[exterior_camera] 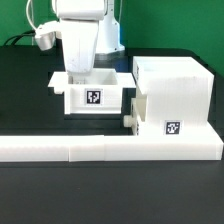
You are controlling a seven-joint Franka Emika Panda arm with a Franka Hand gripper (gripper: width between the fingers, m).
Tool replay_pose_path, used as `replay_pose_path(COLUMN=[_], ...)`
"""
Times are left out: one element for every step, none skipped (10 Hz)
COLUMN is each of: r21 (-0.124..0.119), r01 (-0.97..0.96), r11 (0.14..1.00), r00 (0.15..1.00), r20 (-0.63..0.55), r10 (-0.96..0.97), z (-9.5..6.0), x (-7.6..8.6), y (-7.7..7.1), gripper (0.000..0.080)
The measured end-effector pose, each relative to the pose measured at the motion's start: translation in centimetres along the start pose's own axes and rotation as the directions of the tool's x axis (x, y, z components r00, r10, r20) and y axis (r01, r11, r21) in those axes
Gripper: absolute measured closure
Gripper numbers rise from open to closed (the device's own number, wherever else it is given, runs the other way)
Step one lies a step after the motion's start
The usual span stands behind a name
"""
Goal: Assemble drawer
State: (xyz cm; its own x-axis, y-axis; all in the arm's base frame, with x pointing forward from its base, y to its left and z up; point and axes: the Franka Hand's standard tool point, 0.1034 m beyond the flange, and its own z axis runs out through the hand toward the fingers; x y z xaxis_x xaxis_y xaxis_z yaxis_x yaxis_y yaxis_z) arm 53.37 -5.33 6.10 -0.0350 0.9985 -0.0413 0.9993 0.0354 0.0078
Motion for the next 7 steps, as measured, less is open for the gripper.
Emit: replay_pose_path(r21=[0.001, -0.01, -0.033, -0.03, -0.028, -0.028, -0.028], r01=[-0.001, -0.004, -0.015, -0.029, -0.032, -0.032, -0.033], r11=[1.0, 1.0, 0.999, 0.999, 0.999, 0.999, 0.999], r00=[1.0, 1.0, 1.0, 1.0, 1.0, 0.999, 0.999], r20=[0.0, 0.0, -0.001, -0.002, -0.002, -0.002, -0.002], r10=[0.001, 0.004, 0.015, 0.029, 0.032, 0.032, 0.033], z=[0.02, -0.04, -0.24, -0.27, -0.2, -0.19, -0.18], x=[-0.03, 0.05, 0.27, 0.48, 0.35, 0.31, 0.3], y=[-0.03, 0.19, 0.69, 0.73, 0.63, 0.62, 0.62], gripper=[0.0757, 0.0757, 0.0757, 0.0757, 0.0757, 0.0757, 0.0757])
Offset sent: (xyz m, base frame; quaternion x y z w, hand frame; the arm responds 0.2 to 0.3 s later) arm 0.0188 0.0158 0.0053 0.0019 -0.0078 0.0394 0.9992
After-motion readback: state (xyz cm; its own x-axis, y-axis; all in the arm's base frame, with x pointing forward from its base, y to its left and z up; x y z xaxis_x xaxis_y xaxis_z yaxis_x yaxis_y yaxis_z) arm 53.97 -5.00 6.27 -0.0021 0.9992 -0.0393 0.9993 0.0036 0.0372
